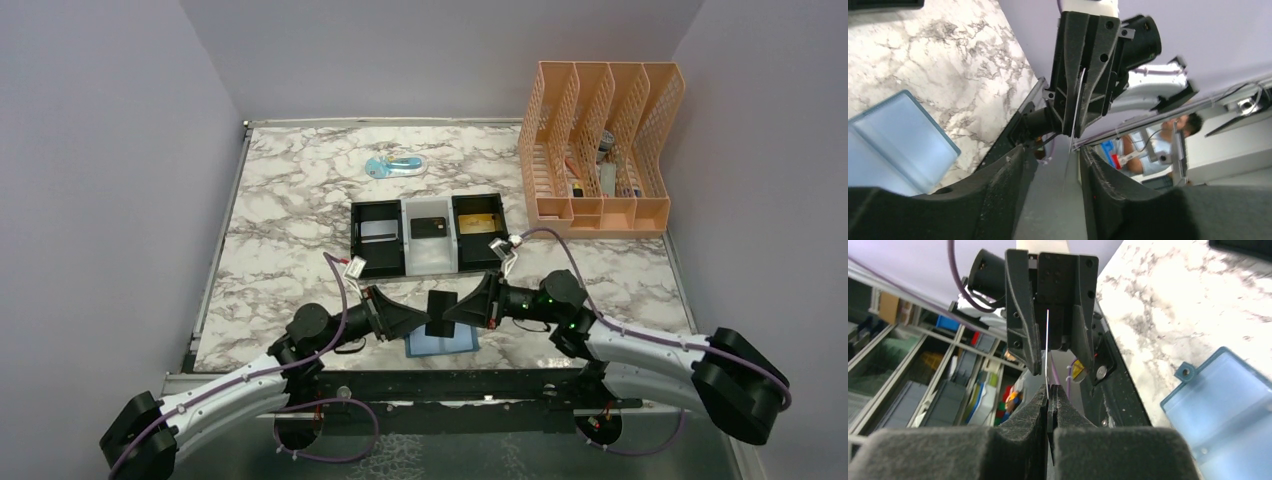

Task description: Take the credit cards out of the card holder

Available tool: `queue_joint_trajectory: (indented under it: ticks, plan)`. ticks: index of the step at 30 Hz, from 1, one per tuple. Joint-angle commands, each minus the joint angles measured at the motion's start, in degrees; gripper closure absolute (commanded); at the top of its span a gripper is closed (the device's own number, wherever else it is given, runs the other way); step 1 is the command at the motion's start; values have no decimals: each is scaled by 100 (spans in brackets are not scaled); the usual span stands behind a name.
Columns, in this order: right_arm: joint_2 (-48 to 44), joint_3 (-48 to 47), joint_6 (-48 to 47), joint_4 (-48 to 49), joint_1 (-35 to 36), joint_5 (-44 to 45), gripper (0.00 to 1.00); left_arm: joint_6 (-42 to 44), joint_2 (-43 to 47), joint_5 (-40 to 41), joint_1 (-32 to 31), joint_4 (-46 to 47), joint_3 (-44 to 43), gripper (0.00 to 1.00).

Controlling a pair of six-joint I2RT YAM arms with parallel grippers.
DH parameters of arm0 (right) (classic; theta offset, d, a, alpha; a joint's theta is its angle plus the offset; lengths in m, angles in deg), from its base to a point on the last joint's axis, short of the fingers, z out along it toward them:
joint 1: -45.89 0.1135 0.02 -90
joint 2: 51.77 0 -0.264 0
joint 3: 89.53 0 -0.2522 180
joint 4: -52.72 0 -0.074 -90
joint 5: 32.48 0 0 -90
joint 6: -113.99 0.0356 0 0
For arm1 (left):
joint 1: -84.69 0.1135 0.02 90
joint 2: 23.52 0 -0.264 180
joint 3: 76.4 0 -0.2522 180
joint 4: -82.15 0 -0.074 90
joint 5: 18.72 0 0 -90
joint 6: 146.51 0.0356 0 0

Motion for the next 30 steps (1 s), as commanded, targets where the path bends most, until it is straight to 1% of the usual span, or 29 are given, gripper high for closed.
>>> queue_joint_trajectory:
  ticks: [1, 3, 5, 6, 7, 11, 13, 15, 18, 20, 24, 26, 28, 30]
  plan:
    - [-722, -4, -509, -1474, -13, 1029, 99, 206, 248, 361, 16, -550, -5, 41]
    - [-999, -71, -678, -1985, -13, 1295, 99, 377, 334, 456, 17, -1046, -161, 27]
    - [-1210, -162, -868, -2456, -13, 1528, 99, 586, 445, 607, 15, -1713, -374, 18]
    - [-1313, -232, -971, -2693, -15, 1661, 99, 720, 522, 771, 13, -2179, -530, 3]
    - [-1363, -299, -1074, -2935, -13, 1790, 99, 880, 585, 976, 10, -2766, -737, 1]
    - [-1430, -671, -1572, -3629, -15, 2263, 99, 1641, 765, 1979, 10, -5061, -1688, 1]
    - [-1359, -890, -1871, -3873, -13, 2513, 99, 1913, 739, 2495, 17, -5905, -2139, 1]
    - [-1208, -1139, -2160, -4122, -17, 2779, 99, 2141, 662, 2927, 17, -6512, -2531, 1]
    - [-887, -1590, -2632, -4428, -13, 3027, 99, 2325, 449, 3462, 15, -7044, -2988, 1]
    - [-603, -1914, -2948, -4601, -13, 3057, 99, 2569, 182, 3674, 14, -7141, -3271, 1]
    - [14, -2594, -3602, -4899, -13, 3125, 99, 3129, -663, 4314, 15, -7698, -4094, 1]
    - [292, -2795, -3975, -4683, -5, 3109, 99, 3366, -1116, 4700, 22, -7997, -4371, 1]
    - [482, -2754, -4343, -4104, -4, 3128, 99, 3553, -1483, 4840, 69, -8214, -4575, 1]
    - [781, -2870, -4722, -3849, -4, 3232, 99, 3769, -1645, 4897, 283, -8248, -4626, 1]
